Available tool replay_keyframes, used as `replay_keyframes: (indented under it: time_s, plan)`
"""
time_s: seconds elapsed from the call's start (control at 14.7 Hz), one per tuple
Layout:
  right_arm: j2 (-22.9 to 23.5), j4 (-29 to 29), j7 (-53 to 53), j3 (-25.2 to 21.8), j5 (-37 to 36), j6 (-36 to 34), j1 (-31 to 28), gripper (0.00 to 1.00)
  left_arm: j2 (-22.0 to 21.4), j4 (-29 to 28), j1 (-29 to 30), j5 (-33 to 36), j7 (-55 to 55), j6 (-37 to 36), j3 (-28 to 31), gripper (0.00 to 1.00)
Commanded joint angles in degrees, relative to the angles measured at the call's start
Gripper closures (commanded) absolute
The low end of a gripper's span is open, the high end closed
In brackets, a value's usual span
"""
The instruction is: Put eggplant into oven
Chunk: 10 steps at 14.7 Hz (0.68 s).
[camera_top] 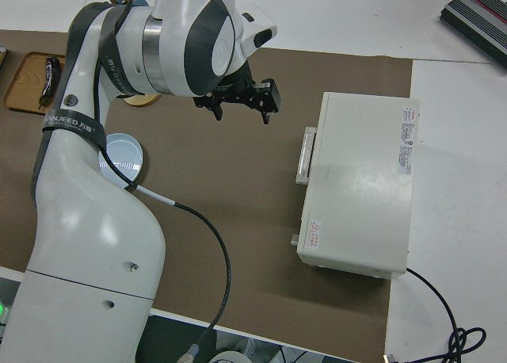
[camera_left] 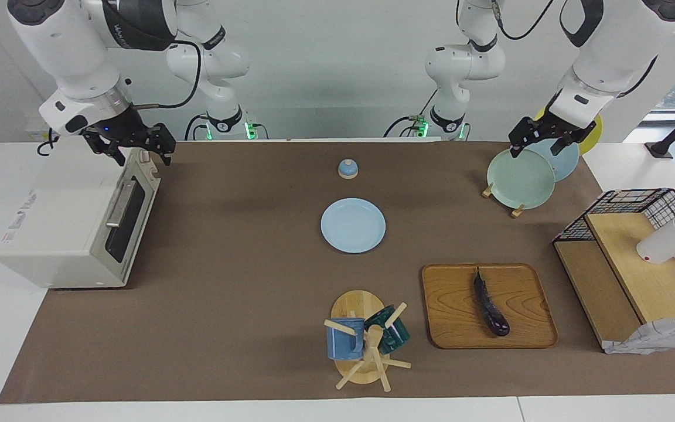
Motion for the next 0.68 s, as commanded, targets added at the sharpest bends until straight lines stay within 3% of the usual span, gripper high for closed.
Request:
replay_keyframes:
  time_s: [0.0, 0.34, 0.61]
  plan:
    - [-0.6, 0.0, 0.6, 0.2, 0.3, -0.7, -0.3, 0.0, 0.2, 0.6, 0.6, 0.1, 0.0, 0.7, -0.4, 0.0]
    - [-0.6, 0.0, 0.6, 0.2, 0.3, -0.7, -0.3, 0.0, -0.1, 0.0, 0.4, 0.1, -0.2, 1.0, -0.4, 0.0]
    - [-0.7, 0.0, 0.5, 0.1, 0.3, -1.0, -0.4, 0.0, -0.2, -1.3, 0.0, 0.1, -0.4, 5.7, -0.3, 0.0]
